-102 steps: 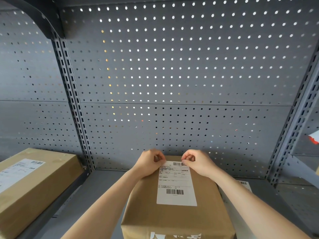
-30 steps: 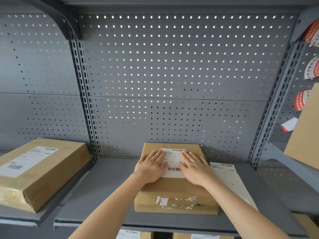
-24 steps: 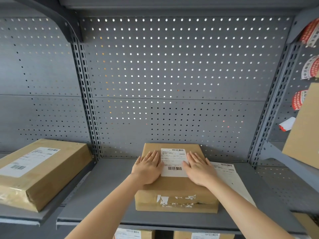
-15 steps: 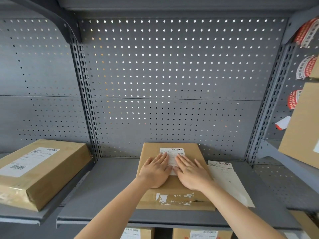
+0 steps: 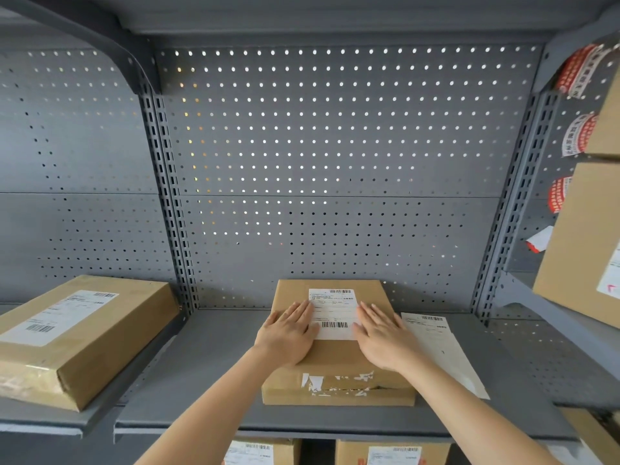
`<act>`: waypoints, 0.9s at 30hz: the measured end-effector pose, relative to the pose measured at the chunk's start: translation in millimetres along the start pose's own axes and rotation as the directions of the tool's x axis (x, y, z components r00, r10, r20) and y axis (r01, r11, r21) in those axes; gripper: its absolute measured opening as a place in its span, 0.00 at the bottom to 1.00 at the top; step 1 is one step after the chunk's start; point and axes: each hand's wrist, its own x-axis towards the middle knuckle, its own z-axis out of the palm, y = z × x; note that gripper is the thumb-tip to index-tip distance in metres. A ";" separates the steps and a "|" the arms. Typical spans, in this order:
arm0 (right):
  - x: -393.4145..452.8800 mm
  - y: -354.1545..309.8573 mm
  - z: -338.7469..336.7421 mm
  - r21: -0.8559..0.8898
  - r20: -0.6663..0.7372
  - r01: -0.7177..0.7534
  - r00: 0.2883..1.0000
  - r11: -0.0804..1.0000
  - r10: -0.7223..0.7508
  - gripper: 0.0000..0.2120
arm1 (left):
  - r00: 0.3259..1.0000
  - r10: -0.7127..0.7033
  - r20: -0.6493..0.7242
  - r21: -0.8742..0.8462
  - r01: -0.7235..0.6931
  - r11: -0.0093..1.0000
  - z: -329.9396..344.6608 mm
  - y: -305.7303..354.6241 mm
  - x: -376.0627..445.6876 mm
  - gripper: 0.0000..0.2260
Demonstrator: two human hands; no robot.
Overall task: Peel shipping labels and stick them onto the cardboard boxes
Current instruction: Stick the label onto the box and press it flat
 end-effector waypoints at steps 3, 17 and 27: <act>-1.9 1.9 -1.6 0.008 0.005 -0.015 1.000 1.000 0.015 0.28 | 1.000 0.003 -0.001 0.038 -0.003 0.999 -0.7 -0.6 -3.0 0.24; -9.1 -21.2 -1.2 -0.062 0.021 0.105 0.994 0.993 -0.104 0.28 | 0.994 0.108 0.024 0.148 -0.111 0.983 5.1 19.6 -1.0 0.24; -11.8 -8.0 -0.1 -0.027 0.001 0.051 0.999 0.998 -0.051 0.28 | 0.995 0.102 -0.001 0.132 -0.101 0.986 7.6 17.2 -0.3 0.24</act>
